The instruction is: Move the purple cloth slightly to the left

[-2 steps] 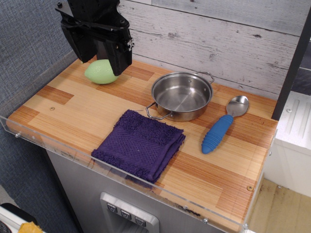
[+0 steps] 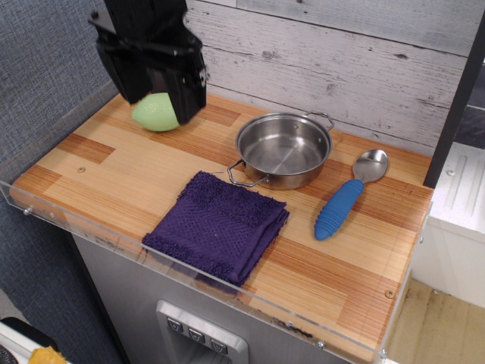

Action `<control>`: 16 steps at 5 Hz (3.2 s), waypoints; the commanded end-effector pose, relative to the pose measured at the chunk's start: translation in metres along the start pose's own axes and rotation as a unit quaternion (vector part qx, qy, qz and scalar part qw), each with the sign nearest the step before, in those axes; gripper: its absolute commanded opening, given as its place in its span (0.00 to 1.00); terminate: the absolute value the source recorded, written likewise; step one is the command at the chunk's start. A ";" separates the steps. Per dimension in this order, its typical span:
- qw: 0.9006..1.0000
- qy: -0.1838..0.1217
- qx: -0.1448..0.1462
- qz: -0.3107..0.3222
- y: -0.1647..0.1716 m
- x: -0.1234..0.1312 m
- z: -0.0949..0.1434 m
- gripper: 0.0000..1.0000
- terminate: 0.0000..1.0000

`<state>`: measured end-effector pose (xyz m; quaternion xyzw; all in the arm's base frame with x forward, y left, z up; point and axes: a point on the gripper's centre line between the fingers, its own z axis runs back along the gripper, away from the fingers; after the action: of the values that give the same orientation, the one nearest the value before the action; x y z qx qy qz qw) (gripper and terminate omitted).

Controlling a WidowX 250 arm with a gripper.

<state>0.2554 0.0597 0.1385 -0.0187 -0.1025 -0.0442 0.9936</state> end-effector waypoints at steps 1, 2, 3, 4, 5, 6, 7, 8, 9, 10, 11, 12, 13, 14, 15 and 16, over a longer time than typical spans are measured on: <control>0.996 -0.069 0.008 0.052 -0.028 -0.024 -0.035 1.00 0.00; 0.997 -0.054 -0.001 0.047 -0.036 -0.030 -0.053 1.00 0.00; 0.999 -0.031 -0.002 0.039 -0.037 -0.024 -0.070 1.00 0.00; 0.999 -0.021 -0.005 0.040 -0.037 -0.016 -0.079 1.00 0.00; 0.999 -0.011 0.001 0.030 -0.040 -0.010 -0.086 1.00 0.00; 1.000 0.003 0.014 0.017 -0.040 -0.015 -0.099 1.00 0.00; 0.999 0.018 0.031 0.010 -0.037 -0.020 -0.111 1.00 0.00; 0.999 0.032 0.038 0.011 -0.034 -0.023 -0.119 1.00 0.00; 0.998 0.036 0.038 0.026 -0.030 -0.022 -0.127 1.00 0.00; 0.997 0.047 0.048 0.029 -0.033 -0.016 -0.139 1.00 0.00; 0.996 0.068 0.054 0.023 -0.028 -0.010 -0.146 1.00 0.00; 0.996 0.068 0.051 0.032 -0.014 -0.005 -0.141 1.00 0.00; 0.995 0.060 0.054 0.052 0.017 -0.003 -0.116 1.00 0.00; 0.992 0.044 0.030 0.112 0.061 -0.001 -0.085 1.00 0.00; 0.986 0.047 0.018 0.161 0.107 0.001 -0.077 1.00 0.00; 0.980 0.060 0.006 0.189 0.138 0.000 -0.080 1.00 0.00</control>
<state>0.2850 0.1892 0.0450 -0.0402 -0.0162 0.1435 0.9887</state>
